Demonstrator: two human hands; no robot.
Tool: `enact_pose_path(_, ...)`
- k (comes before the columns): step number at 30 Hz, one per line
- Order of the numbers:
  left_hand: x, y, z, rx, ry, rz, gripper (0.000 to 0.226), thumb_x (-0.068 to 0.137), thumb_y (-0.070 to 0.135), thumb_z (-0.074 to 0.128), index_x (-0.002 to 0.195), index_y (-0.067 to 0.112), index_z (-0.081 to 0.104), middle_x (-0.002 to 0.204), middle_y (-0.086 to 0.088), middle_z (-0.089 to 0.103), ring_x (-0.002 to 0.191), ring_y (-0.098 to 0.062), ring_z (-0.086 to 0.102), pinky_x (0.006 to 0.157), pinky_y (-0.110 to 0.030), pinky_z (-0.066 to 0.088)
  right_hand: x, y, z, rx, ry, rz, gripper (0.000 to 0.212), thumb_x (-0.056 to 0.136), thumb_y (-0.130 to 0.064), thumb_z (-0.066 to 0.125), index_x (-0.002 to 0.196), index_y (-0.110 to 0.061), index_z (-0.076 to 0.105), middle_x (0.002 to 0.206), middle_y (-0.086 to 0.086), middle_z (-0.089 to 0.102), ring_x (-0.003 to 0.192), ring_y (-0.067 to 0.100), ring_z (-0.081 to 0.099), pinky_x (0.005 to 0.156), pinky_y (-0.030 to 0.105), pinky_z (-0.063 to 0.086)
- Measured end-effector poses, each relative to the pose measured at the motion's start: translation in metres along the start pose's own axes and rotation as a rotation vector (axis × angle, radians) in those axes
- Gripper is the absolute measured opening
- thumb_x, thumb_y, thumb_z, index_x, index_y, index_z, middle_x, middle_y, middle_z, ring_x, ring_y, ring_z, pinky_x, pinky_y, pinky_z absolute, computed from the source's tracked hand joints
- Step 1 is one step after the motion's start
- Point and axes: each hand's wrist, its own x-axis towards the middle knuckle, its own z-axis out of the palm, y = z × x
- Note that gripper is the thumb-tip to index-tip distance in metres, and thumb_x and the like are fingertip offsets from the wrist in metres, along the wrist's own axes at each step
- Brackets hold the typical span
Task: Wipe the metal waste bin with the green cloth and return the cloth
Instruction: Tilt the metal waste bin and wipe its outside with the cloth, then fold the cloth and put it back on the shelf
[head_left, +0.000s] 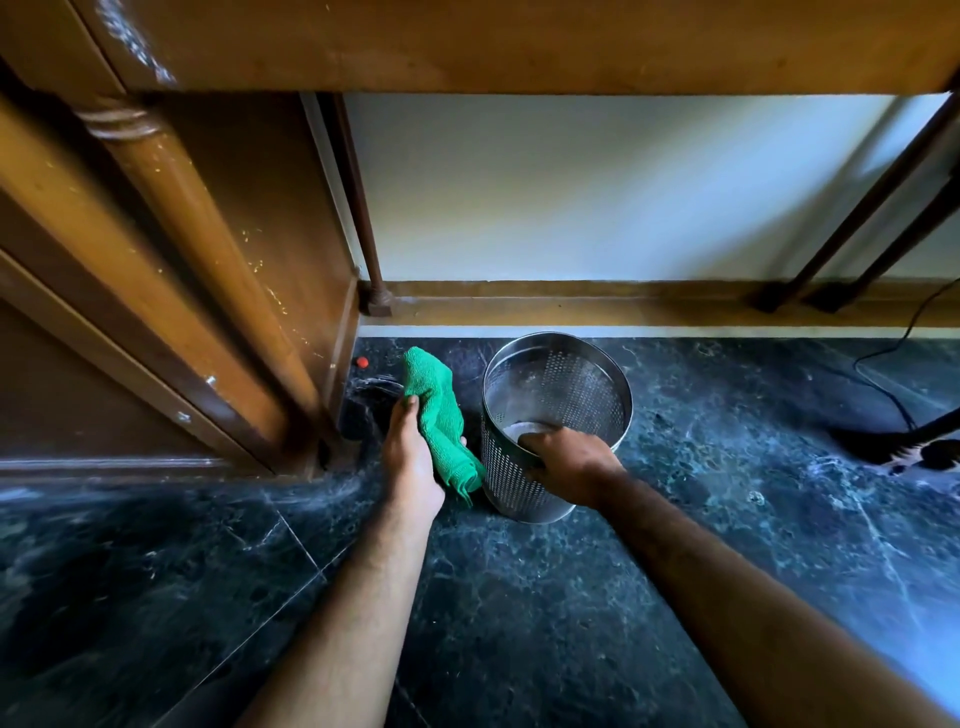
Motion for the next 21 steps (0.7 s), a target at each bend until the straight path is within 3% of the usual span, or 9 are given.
enact_pose_path(3,-0.003,0.004,0.005,-0.038,0.024,-0.024,0.034,0.090,0.042,0.065,0.111,0.016,0.071,0.085,-0.010,0.079,0.070,-0.032,0.071,0.057,-0.040,0.059,-0.007,-0.006,-0.013,0.032,0.067,-0.037,0.070,0.070,-0.070,0.071,0.117,-0.021,0.055,0.119,0.004,0.067,0.102,0.025,0.064,0.080,0.036,0.052)
enact_pose_path(5,-0.007,0.008,0.011,-0.050,0.048,-0.028,0.035,0.090,0.041,0.066,0.110,0.014,0.072,0.095,-0.013,0.079,0.087,-0.037,0.073,0.077,-0.050,0.061,-0.015,-0.017,-0.029,0.032,0.272,-0.156,0.088,0.061,-0.092,0.055,0.112,-0.019,0.052,0.116,0.002,0.062,0.105,0.020,0.057,0.092,0.037,0.050)
enact_pose_path(6,-0.010,0.010,0.015,-0.055,0.049,-0.031,0.037,0.091,0.041,0.065,0.112,0.012,0.071,0.104,-0.016,0.077,0.093,-0.037,0.072,0.086,-0.053,0.059,-0.017,-0.025,-0.036,0.073,0.329,-0.218,0.092,0.061,-0.095,0.052,0.114,-0.020,0.052,0.117,0.002,0.061,0.107,0.019,0.055,0.096,0.036,0.048)
enact_pose_path(8,-0.024,0.019,0.025,-0.061,0.019,-0.053,0.038,0.093,0.044,0.061,0.109,0.011,0.071,0.109,-0.018,0.074,0.089,-0.033,0.072,0.083,-0.047,0.059,-0.021,-0.041,-0.053,0.180,0.307,-0.309,0.096,0.064,-0.091,0.056,0.130,-0.021,0.050,0.129,0.004,0.060,0.119,0.019,0.054,0.105,0.034,0.044)
enact_pose_path(10,-0.041,0.031,0.033,-0.059,-0.036,-0.101,0.042,0.095,0.048,0.057,0.110,0.011,0.071,0.107,-0.016,0.074,0.086,-0.031,0.072,0.074,-0.039,0.058,-0.024,-0.055,-0.068,0.233,0.273,-0.349,0.093,0.071,-0.076,0.064,0.141,-0.016,0.050,0.137,0.010,0.060,0.128,0.023,0.054,0.111,0.035,0.044)
enact_pose_path(12,-0.060,0.045,0.039,-0.088,-0.112,-0.145,0.048,0.099,0.048,0.049,0.121,0.009,0.066,0.110,-0.017,0.070,0.093,-0.031,0.067,0.082,-0.041,0.055,-0.032,-0.067,-0.085,0.282,0.272,-0.350,0.081,0.074,-0.055,0.071,0.140,-0.012,0.054,0.134,0.015,0.063,0.125,0.027,0.057,0.109,0.035,0.046)
enact_pose_path(14,-0.084,0.062,0.043,-0.149,-0.175,-0.165,0.042,0.103,0.045,0.041,0.116,0.012,0.063,0.102,-0.013,0.066,0.090,-0.026,0.063,0.083,-0.039,0.051,-0.045,-0.074,-0.108,0.359,0.239,-0.296,0.068,0.073,-0.038,0.069,0.135,-0.011,0.060,0.125,0.017,0.068,0.115,0.030,0.063,0.100,0.037,0.052)
enact_pose_path(18,-0.131,0.090,0.040,-0.167,-0.212,-0.202,0.043,0.097,0.052,0.050,0.105,0.014,0.069,0.097,-0.009,0.074,0.083,-0.024,0.071,0.069,-0.036,0.062,-0.078,-0.089,-0.157,0.656,0.270,-0.083,0.039,0.076,-0.034,0.060,0.106,-0.013,0.071,0.093,0.012,0.077,0.078,0.024,0.069,0.070,0.037,0.057)
enact_pose_path(21,-0.172,0.123,0.033,-0.109,-0.173,-0.187,0.056,0.085,0.061,0.064,0.110,0.011,0.072,0.106,-0.014,0.078,0.098,-0.030,0.074,0.078,-0.046,0.062,-0.106,-0.101,-0.206,0.973,0.191,0.053,0.030,0.079,-0.027,0.061,0.105,-0.017,0.072,0.091,0.005,0.078,0.082,0.018,0.073,0.074,0.038,0.061)
